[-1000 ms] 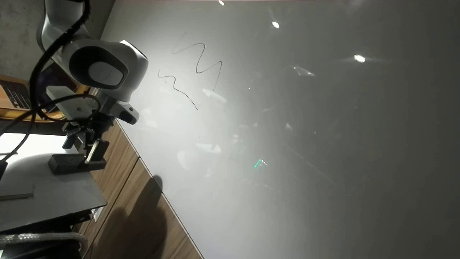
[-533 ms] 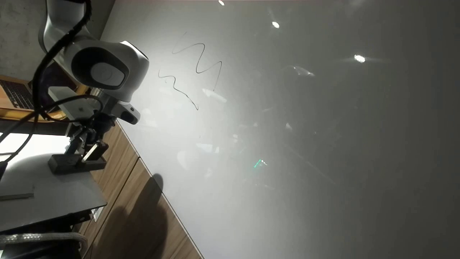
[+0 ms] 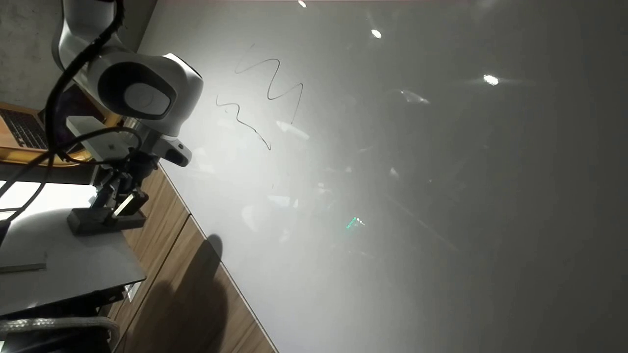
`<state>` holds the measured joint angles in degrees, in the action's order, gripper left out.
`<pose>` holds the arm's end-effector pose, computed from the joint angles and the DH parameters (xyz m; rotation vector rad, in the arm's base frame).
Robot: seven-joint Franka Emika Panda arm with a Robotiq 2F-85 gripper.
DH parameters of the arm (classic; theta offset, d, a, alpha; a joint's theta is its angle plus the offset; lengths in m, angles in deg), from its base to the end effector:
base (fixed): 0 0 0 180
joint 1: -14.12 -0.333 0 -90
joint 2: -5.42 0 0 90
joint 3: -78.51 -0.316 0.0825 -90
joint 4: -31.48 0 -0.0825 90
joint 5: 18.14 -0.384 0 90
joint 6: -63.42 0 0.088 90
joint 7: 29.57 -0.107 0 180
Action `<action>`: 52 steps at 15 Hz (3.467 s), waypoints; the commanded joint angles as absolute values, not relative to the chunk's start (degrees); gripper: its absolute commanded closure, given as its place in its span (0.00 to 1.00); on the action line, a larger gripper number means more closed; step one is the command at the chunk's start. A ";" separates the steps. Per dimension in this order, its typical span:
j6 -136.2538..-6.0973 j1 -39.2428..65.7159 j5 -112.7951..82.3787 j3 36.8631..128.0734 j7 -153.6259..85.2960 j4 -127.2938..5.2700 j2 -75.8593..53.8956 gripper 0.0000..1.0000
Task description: Use the duster to clean the board
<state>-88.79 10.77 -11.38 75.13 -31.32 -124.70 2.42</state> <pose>0.3836 0.0490 0.1977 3.0674 0.2997 -0.1813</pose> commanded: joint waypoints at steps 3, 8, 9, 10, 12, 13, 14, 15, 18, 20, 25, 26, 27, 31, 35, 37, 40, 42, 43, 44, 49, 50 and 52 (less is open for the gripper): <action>-85.43 7.27 -7.40 71.24 -36.49 -126.09 17.67 0.72; -81.03 6.49 -0.27 62.95 -41.88 -117.84 25.24 0.72; -80.61 6.55 0.89 61.41 -42.46 -115.62 25.73 0.72; -80.81 7.08 3.20 59.43 -43.68 -113.12 25.85 0.72; -81.10 8.40 8.19 56.04 -45.91 -107.55 25.02 0.72; -81.20 9.22 10.99 54.72 -47.05 -104.67 24.28 0.72; -81.36 9.99 13.61 53.76 -48.11 -102.05 23.56 0.72; -81.65 11.05 16.44 53.00 -49.21 -99.57 22.73 0.72; -82.03 13.00 23.24 53.04 -51.87 -93.32 19.87 0.72; -82.17 13.34 27.90 53.52 -54.13 -89.88 17.62 0.72; -80.44 9.83 39.22 53.76 -62.49 -82.04 10.70 0.72; -80.10 8.55 40.51 53.92 -63.84 -80.57 8.76 0.72; -79.65 7.27 41.56 54.20 -65.03 -79.44 7.11 0.72; -78.53 2.97 42.54 56.45 -66.43 -75.65 2.45 0.72; -79.00 1.71 40.97 59.89 -64.75 -72.50 1.04 0.72; -79.83 1.76 39.31 61.24 -64.58 -72.60 1.36 0.72; -80.49 2.16 37.42 63.01 -64.19 -73.93 2.61 0.72; -81.22 3.24 35.11 64.50 -63.24 -75.73 4.48 0.72; -81.56 3.91 33.79 65.45 -62.58 -77.19 5.99 0.72; -81.54 4.29 33.19 66.21 -62.55 -78.23 7.00 0.72; -82.50 7.97 29.97 70.61 -62.07 -84.38 12.10 0.72; -82.85 8.98 29.18 71.57 -61.74 -85.47 12.85 0.72; -84.10 11.23 27.67 73.74 -60.70 -87.22 13.92 0.72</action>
<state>-80.41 7.25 29.55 69.98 -63.73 -86.33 13.39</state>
